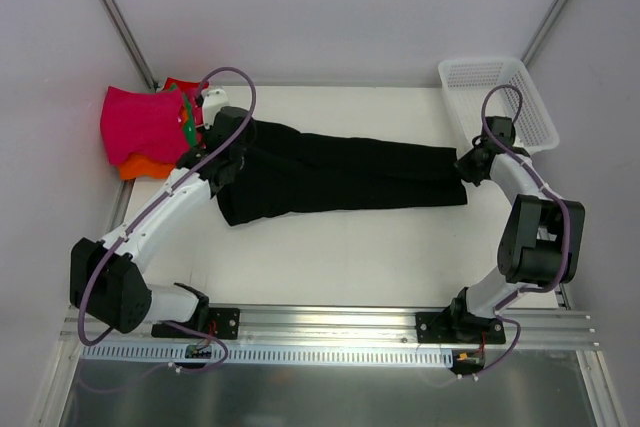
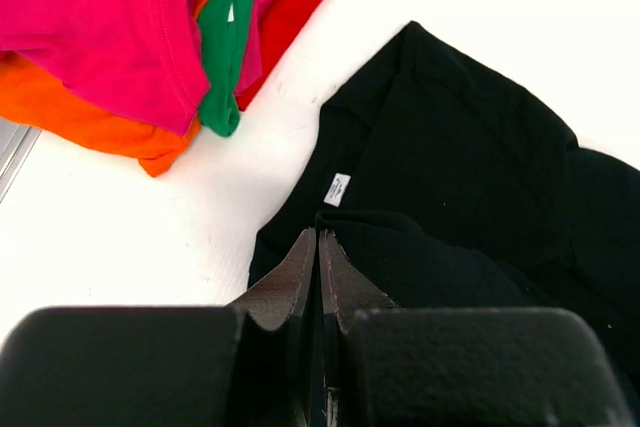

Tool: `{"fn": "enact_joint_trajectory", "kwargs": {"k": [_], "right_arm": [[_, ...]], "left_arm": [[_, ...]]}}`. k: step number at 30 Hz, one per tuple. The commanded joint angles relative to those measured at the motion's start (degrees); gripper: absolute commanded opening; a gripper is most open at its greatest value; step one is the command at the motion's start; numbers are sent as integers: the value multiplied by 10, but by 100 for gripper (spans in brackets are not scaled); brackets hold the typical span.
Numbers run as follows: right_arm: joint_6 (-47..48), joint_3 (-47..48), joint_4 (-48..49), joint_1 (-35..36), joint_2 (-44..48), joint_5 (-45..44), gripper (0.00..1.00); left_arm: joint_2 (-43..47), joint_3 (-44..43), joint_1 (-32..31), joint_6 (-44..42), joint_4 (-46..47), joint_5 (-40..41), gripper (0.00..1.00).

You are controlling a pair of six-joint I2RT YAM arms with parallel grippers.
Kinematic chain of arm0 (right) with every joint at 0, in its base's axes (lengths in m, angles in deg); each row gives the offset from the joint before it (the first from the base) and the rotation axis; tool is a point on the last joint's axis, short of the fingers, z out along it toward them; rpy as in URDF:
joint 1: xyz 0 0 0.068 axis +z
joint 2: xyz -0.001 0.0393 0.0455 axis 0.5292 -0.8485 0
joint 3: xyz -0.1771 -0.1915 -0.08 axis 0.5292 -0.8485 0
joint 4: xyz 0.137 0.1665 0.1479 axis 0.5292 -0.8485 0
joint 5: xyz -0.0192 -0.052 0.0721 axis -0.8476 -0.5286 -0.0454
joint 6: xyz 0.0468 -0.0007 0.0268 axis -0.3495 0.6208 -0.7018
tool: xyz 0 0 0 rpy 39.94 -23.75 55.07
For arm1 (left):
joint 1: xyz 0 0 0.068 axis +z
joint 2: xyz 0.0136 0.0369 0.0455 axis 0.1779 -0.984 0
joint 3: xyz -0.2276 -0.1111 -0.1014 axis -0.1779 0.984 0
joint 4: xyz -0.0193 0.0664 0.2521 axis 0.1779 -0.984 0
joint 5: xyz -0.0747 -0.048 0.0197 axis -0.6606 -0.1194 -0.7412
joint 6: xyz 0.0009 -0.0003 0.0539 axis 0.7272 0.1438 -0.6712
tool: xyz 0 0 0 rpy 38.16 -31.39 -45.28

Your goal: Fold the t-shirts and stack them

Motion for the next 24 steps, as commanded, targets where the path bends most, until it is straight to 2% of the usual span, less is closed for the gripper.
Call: {"fn": "enact_joint_trajectory", "kwargs": {"k": [1,12,24], "right_arm": [[0,34,6,6,0,-9,1],[1,57,7,12,-28,-22,0],[2,65,15,16,-57,-31,1]], "left_arm": [[-7,-14,14,-25,40,-2,0],[-71,-13,45,-48,116,-76,0],[-158,-46,65,-55,155,-111,0]]}}
